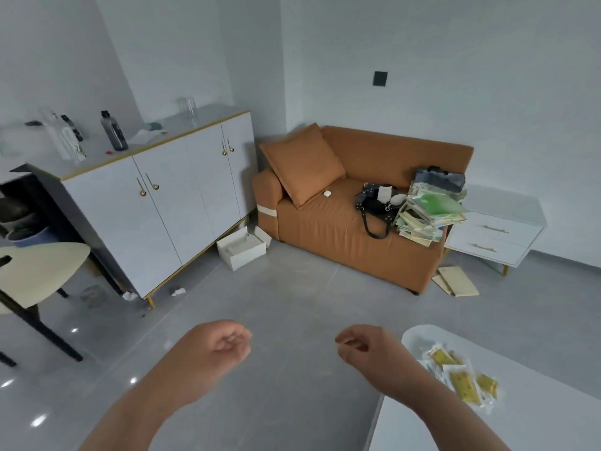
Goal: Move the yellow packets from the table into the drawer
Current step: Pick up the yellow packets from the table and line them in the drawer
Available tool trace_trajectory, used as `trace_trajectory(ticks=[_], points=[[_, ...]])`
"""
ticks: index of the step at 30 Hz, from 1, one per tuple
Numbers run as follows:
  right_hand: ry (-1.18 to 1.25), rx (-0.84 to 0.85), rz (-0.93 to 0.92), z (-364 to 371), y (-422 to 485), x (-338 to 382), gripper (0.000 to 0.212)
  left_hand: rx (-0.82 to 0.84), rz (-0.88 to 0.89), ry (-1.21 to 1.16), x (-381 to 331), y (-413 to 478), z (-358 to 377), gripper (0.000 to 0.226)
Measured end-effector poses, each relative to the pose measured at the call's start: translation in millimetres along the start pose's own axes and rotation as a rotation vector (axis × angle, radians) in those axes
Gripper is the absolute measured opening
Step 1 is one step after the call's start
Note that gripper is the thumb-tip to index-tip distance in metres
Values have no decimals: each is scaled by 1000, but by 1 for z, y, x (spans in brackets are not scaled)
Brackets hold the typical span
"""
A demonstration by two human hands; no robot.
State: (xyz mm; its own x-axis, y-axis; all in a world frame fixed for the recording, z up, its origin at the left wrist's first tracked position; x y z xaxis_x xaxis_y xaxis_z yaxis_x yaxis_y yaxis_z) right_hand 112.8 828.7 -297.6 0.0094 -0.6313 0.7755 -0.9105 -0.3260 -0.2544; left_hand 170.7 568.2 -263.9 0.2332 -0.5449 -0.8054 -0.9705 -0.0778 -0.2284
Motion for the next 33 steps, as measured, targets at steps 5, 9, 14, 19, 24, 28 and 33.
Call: trace_trajectory(ticks=[5,9,14,19,24,28,33], points=[[7,-68,34,-33,51,11,7,78,42,0,-30,85,-14,14],[34,-175,85,-66,88,4,8,199,104,79,-52,164,-5,13],[80,-326,201,-105,141,-9,18,350,243,193,-89,274,14,13],[143,-478,382,-141,180,-25,16,508,400,271,-137,376,39,17],[211,-648,565,-168,177,-49,13,697,528,347,-186,440,101,12],[265,-812,709,-188,149,-81,9,898,596,399,-225,456,174,8],[361,-1012,844,-205,112,-134,10,1074,690,451,-271,460,270,8]])
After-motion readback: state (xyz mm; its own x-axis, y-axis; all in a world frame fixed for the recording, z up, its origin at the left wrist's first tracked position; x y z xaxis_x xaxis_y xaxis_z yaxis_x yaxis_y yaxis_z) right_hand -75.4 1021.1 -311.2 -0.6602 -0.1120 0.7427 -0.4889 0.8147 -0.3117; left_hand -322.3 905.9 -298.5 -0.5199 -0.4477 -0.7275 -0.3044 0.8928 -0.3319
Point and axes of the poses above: each hand's wrist, its own y-axis towards the middle knuckle, its own z-axis out of the palm, x = y × z, the point moved 4 cm from there along y, towards the middle knuckle, and after that the axes turned 1 degree about x, right-handed, at the moved point
